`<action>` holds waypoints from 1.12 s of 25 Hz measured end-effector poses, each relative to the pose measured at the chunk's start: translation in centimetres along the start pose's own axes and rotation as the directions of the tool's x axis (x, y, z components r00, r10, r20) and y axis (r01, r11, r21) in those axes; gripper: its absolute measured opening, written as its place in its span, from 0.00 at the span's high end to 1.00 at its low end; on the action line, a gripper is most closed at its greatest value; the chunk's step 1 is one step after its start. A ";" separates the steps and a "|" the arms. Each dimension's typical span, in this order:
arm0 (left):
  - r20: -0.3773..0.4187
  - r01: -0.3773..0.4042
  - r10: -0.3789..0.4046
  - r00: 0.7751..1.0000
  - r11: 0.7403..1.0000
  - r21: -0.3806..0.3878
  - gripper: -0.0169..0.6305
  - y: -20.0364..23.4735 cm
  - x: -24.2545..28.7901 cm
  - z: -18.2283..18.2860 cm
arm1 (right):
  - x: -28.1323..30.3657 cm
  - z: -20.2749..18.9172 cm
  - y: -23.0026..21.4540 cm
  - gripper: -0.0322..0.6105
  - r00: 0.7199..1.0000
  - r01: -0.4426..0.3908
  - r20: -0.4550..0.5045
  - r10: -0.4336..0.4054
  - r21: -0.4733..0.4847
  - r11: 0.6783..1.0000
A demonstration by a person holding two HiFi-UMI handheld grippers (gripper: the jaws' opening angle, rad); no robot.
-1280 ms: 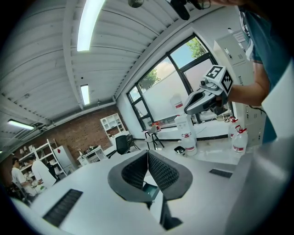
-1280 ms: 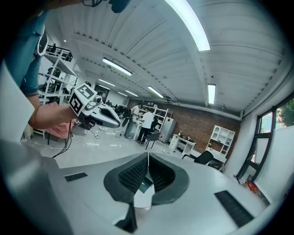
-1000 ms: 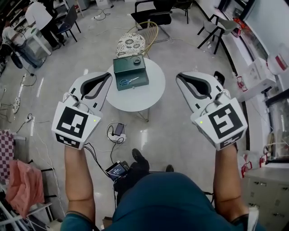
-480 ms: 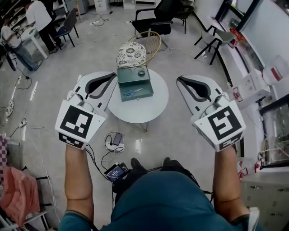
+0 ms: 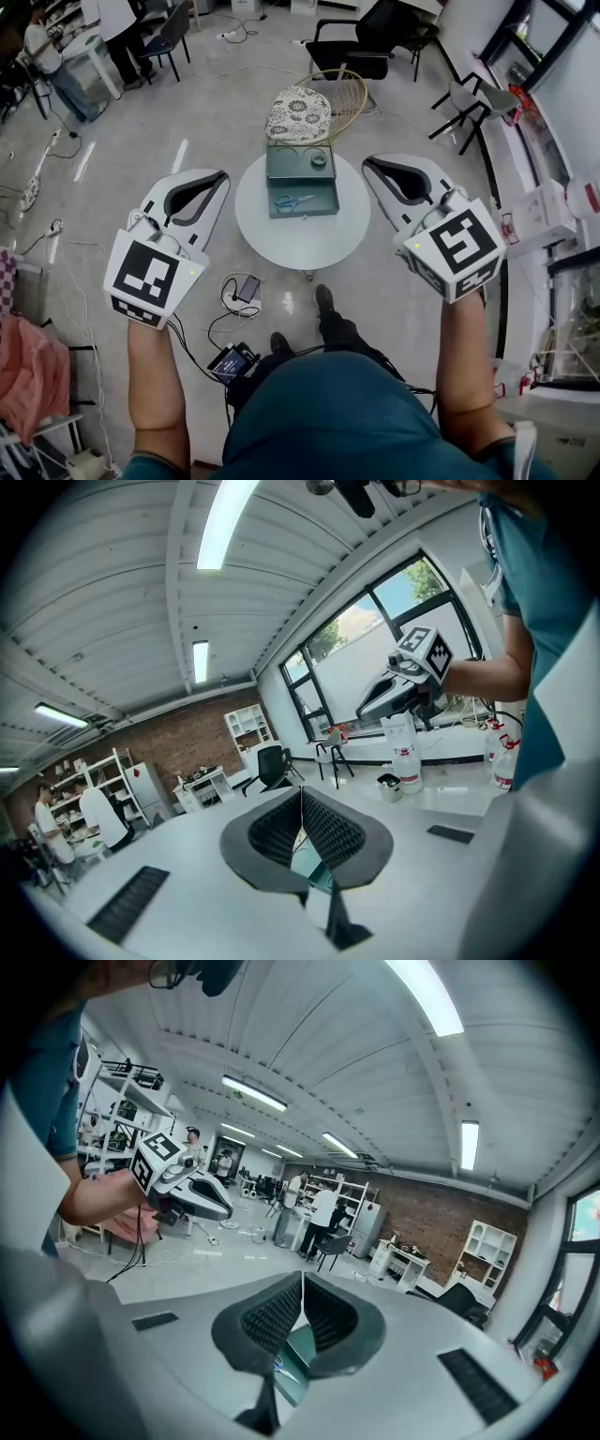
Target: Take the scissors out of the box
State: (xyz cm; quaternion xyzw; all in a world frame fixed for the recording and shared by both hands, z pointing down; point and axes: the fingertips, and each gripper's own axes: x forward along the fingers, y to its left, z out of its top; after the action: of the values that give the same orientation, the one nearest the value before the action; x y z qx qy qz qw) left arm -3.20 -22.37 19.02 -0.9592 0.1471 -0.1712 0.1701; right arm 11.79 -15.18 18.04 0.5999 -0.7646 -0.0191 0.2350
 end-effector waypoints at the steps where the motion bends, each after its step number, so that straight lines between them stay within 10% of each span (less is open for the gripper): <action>1: -0.006 -0.012 0.012 1.000 1.000 -0.007 0.94 0.4 0.1 -0.2 | 0.9 -0.3 -0.4 0.89 1.000 -0.016 0.005 0.016 0.003 1.000; 28: -0.248 -0.173 0.125 0.961 0.968 -0.183 0.94 5.7 9.7 -8.5 | 20.0 -8.8 -7.2 0.89 0.939 -0.341 -0.045 0.342 0.019 0.940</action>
State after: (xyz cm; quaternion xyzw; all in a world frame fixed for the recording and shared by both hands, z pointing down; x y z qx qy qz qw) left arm 0.98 -33.13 27.12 -0.9307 0.2550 -0.2541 0.0655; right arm 18.28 -33.48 30.31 0.4598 -0.8513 0.0405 0.2494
